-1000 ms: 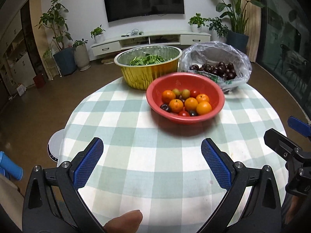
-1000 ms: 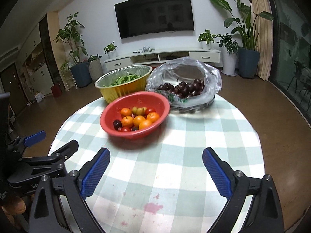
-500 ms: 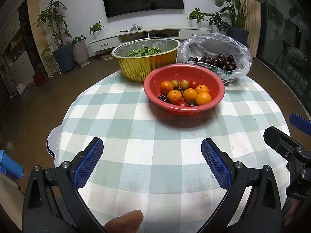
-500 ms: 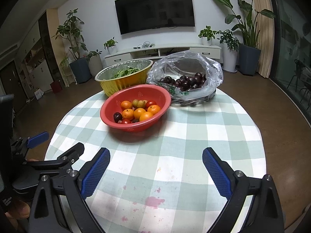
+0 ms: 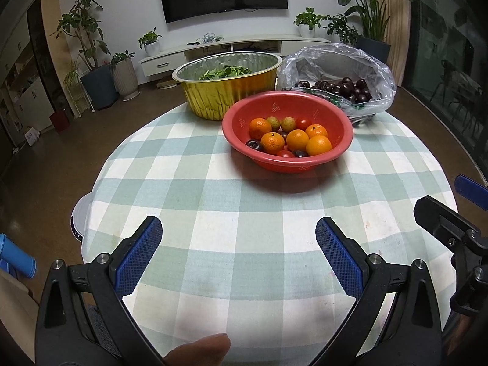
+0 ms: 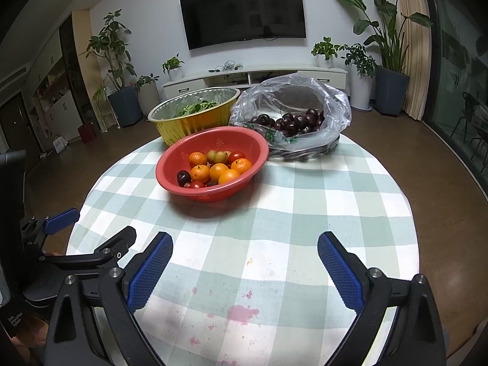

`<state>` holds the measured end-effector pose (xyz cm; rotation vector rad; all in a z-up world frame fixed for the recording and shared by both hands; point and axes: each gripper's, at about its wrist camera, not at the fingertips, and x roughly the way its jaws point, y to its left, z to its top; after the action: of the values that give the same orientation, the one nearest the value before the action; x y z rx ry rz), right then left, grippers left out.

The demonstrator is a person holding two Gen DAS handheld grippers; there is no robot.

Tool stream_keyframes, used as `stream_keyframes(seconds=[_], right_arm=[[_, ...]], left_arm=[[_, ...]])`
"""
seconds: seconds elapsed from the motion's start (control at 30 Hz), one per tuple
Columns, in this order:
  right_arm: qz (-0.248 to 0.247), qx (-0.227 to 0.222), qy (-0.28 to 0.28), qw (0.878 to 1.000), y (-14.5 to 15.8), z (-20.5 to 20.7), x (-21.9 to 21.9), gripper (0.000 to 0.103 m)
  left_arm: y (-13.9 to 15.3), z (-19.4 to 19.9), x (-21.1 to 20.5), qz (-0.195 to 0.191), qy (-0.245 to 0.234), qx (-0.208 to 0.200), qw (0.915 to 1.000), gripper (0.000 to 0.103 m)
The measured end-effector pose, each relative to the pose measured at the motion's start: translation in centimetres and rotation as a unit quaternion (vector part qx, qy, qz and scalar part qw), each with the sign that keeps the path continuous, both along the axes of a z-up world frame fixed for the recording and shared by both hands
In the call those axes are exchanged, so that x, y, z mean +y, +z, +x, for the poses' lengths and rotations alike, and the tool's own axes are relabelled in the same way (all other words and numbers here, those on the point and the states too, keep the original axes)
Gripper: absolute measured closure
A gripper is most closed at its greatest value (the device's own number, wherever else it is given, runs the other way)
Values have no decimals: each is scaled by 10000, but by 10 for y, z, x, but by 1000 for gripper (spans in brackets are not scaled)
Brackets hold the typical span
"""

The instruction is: Organize fruits

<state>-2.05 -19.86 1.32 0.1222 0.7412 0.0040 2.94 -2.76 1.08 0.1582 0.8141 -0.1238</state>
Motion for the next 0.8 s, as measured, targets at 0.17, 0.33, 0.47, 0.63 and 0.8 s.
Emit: stream_keyframes(seconds=[0.17,0.33,0.47,0.63,0.8], right_arm=[[-15,12,0,10000,-3,0,1,5],[-18,27,1,10000,-4,0,2,5],[-24,35,4,10000,-4,0,2,5],[-34,47,9,10000,-6,0,3,5],[-41,49,9,10000,-5,0,3,5]], left_arm=[[-2,0,0,-5,-9,27,10000,1],[-4,1,1,-29,17,60,10000,1],[-6,1,1,-39,35,91,9999,1],[-8,2,1,-39,44,119,9999,1],[-9,2,1,-41,44,118,9999,1]])
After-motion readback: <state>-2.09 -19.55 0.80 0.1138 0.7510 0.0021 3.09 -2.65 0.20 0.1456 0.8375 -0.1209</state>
